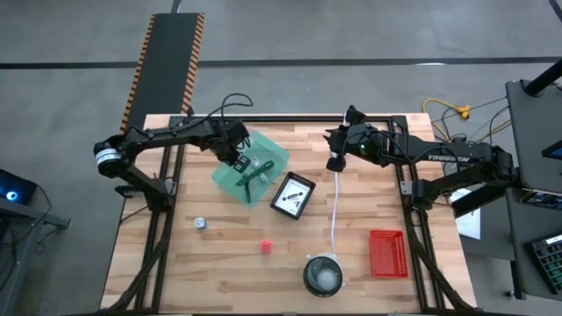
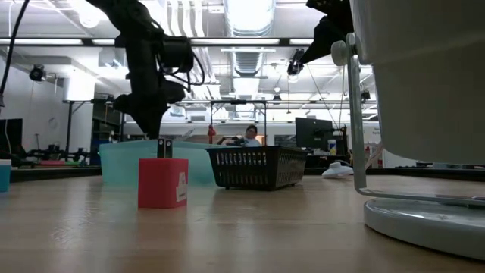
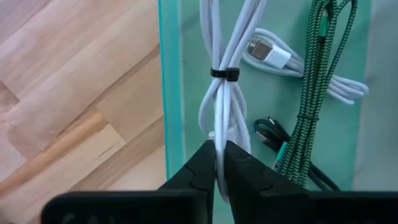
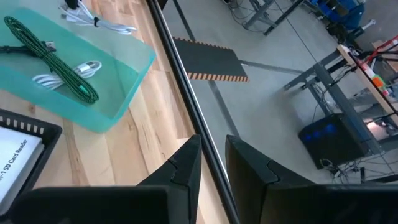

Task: Pick and place items into bin
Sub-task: Put the white charger cable into the green bin, then put the blue charger adaptor into the red bin

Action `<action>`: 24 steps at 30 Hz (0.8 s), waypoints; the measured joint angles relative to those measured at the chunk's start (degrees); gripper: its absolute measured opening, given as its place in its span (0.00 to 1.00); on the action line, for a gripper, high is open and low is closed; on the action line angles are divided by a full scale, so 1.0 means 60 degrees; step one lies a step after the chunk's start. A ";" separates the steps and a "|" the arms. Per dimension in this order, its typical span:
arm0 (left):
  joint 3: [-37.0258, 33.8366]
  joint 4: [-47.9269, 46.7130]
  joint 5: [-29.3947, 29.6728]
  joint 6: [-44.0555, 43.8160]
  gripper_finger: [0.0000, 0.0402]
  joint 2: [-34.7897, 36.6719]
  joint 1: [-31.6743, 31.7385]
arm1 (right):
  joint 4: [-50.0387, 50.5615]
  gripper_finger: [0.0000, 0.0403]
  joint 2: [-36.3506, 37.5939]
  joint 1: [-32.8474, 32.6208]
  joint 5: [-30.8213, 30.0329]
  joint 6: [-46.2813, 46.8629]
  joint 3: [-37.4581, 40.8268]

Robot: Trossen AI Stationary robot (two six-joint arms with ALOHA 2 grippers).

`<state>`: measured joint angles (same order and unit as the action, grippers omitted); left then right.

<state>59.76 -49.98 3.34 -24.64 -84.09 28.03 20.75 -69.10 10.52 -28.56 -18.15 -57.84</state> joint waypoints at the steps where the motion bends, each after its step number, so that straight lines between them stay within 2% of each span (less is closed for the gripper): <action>1: -0.0023 -0.0002 -0.0001 -0.0001 0.05 0.0000 0.0000 | 0.0000 0.15 0.0000 0.0000 -0.0003 -0.0003 0.0000; 6: -0.0035 0.0004 0.0002 0.0062 0.18 0.0000 0.0000 | 0.0004 0.15 0.0000 0.0000 0.0000 -0.0115 0.0000; 15: -0.0008 0.0021 0.0020 0.0502 0.52 0.0000 0.0000 | 0.0000 0.15 0.0002 0.0000 0.0000 -0.0127 0.0000; 19: 0.0038 0.0182 0.0039 0.0522 0.60 0.0027 0.0000 | 0.0000 0.15 0.0003 0.0000 0.0000 -0.0153 0.0000; 24: 0.0027 0.0646 0.0039 0.0727 0.63 0.0233 -0.0004 | 0.0002 0.15 0.0003 0.0004 0.0000 -0.0153 0.0000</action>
<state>59.92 -46.10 3.57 -20.27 -82.69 28.01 20.76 -69.08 10.55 -28.56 -19.07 -57.84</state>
